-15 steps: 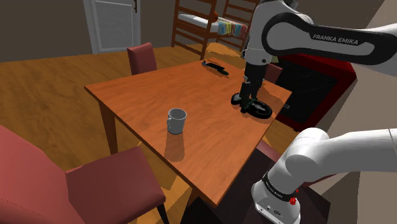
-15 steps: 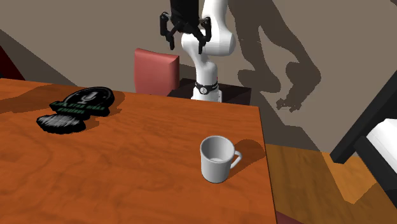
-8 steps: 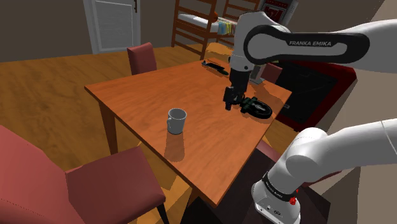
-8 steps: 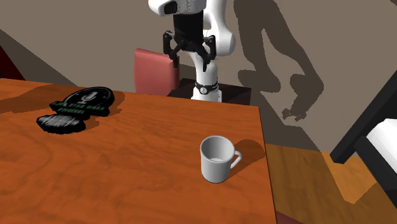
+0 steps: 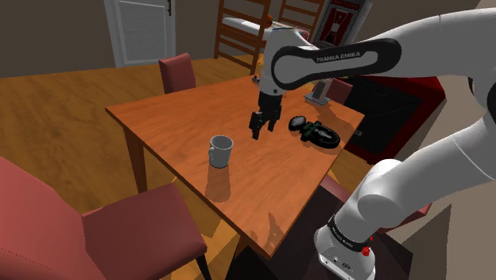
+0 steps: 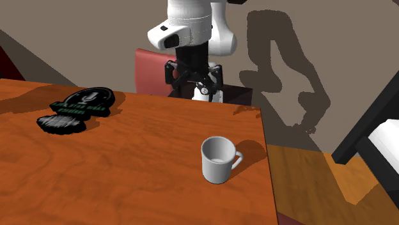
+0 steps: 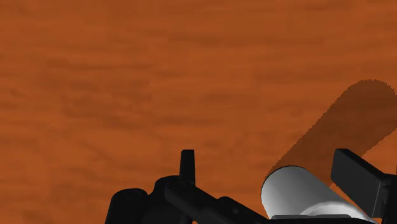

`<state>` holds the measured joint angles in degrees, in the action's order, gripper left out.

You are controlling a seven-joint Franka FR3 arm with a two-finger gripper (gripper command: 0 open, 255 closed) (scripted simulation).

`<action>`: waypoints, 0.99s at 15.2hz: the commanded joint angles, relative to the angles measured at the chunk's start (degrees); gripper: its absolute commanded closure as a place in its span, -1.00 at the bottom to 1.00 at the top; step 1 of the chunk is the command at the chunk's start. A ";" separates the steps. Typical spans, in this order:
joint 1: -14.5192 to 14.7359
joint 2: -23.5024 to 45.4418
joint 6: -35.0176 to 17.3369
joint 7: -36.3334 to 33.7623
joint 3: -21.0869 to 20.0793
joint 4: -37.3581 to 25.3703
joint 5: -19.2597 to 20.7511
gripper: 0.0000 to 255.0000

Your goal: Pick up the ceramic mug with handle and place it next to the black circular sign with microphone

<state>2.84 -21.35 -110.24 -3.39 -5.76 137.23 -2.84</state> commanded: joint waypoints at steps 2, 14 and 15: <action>0.41 5.97 -5.08 -1.05 -0.77 -2.31 -0.86 -1.00; 1.52 22.29 -17.16 -3.60 -2.42 -9.84 -1.75 -1.00; 1.55 22.71 -17.92 -3.63 -2.45 -9.49 -1.72 -1.00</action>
<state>4.32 0.95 -127.37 -6.92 -8.15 127.40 -4.57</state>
